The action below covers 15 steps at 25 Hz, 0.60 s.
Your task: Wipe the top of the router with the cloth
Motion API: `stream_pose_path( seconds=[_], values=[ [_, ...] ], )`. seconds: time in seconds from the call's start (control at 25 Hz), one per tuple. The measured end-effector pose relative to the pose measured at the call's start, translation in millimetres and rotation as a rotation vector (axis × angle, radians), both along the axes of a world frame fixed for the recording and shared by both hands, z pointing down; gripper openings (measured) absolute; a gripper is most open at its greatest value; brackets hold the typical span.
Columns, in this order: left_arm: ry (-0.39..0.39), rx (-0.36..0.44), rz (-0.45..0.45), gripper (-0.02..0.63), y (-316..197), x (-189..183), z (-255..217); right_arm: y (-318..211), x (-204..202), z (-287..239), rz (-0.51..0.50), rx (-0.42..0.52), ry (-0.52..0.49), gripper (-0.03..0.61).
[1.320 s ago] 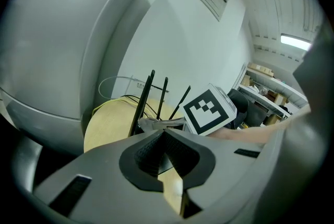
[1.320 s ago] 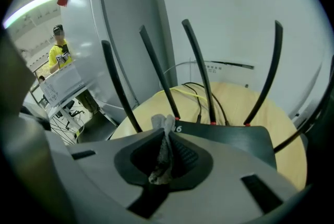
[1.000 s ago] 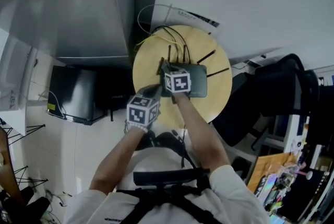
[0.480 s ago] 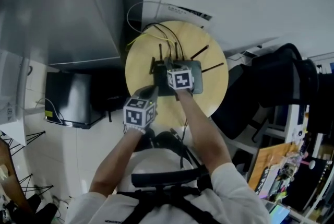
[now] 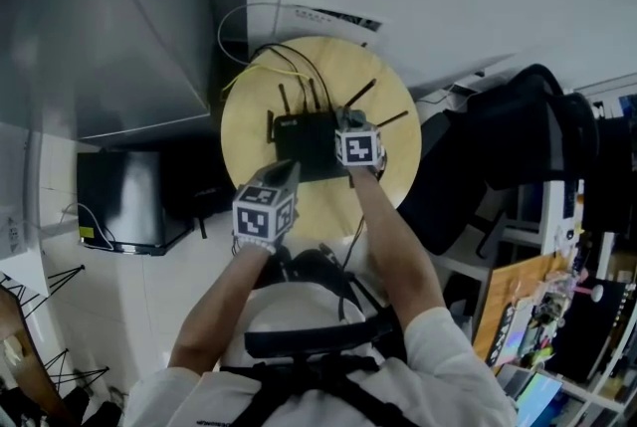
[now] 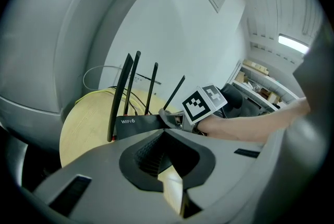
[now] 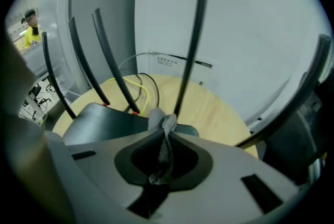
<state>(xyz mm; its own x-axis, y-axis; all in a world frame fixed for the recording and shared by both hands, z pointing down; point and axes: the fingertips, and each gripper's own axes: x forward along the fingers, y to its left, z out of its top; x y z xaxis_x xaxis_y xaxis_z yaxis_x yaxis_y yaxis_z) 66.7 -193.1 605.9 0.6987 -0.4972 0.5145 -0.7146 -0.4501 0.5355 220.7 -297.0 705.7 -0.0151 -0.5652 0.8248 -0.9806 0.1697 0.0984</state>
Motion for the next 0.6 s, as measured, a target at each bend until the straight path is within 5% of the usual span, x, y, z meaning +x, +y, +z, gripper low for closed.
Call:
stream_pose_path(
  seconds=[0.2, 0.6],
  values=[
    [0.001, -0.009, 0.017, -0.011, 2.4, 6.0, 3.2, 7.7, 38.1, 0.8, 0.036, -0.008, 0.091, 0.038],
    [-0.01, -0.037, 0.008, -0.011, 14.1, -2.7, 13.3, 19.2, 48.2, 0.2, 0.064, -0.012, 0.141, 0.038]
  ],
)
